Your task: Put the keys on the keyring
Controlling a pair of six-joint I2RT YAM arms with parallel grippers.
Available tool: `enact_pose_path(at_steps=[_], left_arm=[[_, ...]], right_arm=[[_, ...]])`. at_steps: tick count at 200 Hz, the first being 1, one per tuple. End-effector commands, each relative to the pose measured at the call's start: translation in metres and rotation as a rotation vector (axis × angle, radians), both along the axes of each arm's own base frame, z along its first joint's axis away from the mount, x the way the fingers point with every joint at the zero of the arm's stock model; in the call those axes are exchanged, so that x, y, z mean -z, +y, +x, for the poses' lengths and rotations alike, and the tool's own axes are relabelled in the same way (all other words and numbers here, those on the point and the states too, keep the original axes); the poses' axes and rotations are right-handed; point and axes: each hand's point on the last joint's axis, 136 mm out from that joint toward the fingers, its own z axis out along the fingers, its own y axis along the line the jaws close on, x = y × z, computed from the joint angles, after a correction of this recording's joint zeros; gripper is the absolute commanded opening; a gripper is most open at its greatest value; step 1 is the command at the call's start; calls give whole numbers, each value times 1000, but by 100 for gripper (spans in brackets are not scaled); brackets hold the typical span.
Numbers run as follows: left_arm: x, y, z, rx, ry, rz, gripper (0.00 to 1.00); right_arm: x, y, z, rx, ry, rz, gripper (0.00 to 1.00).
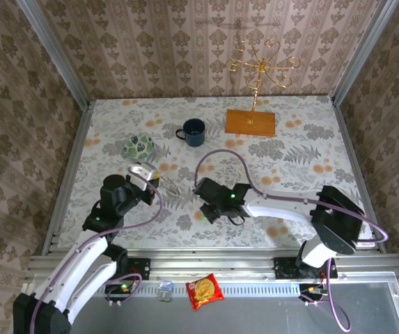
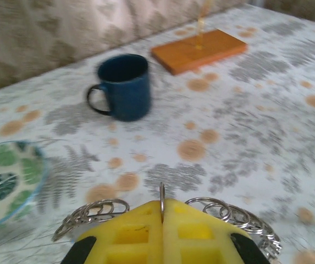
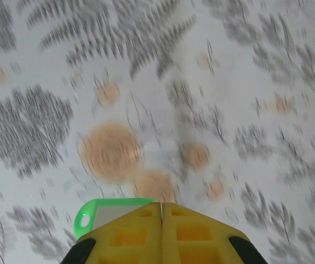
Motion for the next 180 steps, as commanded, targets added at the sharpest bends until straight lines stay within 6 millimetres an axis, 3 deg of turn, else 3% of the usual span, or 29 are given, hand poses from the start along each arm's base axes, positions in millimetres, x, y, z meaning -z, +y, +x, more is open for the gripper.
enact_pose_path(at_steps=[1,39,74,129,180], left_arm=[[-35,-35,-11,199,-127,-10,0],[-25,-63,-28,367,-125,26,0],[-18,-78,-47,501,-140,41,0],[-2,-81,-47,518,-137,102,0],[1,-85,-46,523,-162,111,0]], right_arm=[[-6,-22,-18,24,44,9,0],[11,-41,-32,37,96,5,0],[18,-48,-9,115,76,7,0],[35,-52,28,195,16,-51,0],[50,-49,37,181,10,-83,0]])
